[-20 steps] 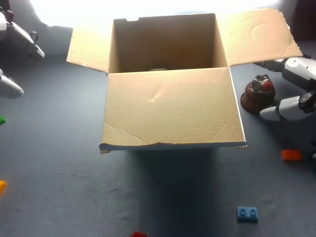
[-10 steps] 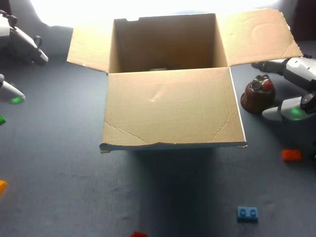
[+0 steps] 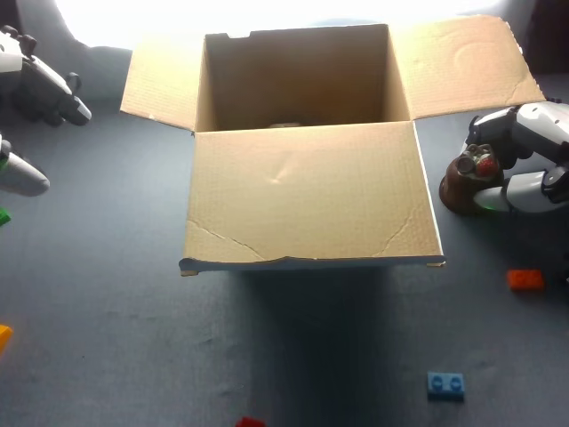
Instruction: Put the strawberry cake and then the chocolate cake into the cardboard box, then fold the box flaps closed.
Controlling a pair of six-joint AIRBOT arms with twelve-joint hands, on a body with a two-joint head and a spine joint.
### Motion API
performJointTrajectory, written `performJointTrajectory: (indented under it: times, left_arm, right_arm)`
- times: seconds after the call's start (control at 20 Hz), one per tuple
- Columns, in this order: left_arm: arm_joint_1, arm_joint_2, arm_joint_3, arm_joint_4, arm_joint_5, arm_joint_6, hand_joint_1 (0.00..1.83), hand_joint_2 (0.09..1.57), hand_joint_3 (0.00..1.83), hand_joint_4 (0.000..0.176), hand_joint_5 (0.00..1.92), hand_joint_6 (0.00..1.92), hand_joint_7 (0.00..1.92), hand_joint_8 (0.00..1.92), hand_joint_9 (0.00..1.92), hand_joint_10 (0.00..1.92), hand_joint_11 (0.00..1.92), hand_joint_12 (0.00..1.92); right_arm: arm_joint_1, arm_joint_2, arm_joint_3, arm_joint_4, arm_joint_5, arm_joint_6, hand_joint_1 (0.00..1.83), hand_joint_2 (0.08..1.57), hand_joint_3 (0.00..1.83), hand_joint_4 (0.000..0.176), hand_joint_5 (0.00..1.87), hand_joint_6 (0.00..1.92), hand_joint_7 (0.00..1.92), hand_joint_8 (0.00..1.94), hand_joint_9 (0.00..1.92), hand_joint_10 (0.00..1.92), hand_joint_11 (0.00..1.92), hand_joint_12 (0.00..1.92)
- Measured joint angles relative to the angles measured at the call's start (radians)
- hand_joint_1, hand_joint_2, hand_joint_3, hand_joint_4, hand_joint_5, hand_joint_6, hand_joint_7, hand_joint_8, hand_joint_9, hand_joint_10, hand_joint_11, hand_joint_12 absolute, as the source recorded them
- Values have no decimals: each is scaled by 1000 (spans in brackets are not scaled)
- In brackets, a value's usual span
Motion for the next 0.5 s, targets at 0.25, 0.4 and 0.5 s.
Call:
performJointTrajectory:
  times: [0.25,0.4,0.5]
  left_arm:
    - [26,5,22,0,2,-199,678,1039,4,5,579,8,709,6,768,14,237,1251]
    - [26,11,20,2,7,-217,663,1044,4,15,573,4,706,3,764,11,230,1254]
    - [26,16,8,15,3,-218,655,1049,4,14,572,3,703,1,763,10,222,1281]
  right_arm:
    - [0,32,-19,-3,-3,-7,1170,1209,1,12,821,1194,787,1371,489,1398,212,1806]
    - [0,95,-66,-4,-3,-11,1166,1209,0,23,830,1217,778,1343,501,1352,191,1792]
    - [0,137,-89,-3,-2,-15,1168,1207,0,17,846,1238,770,1305,522,1313,194,1768]
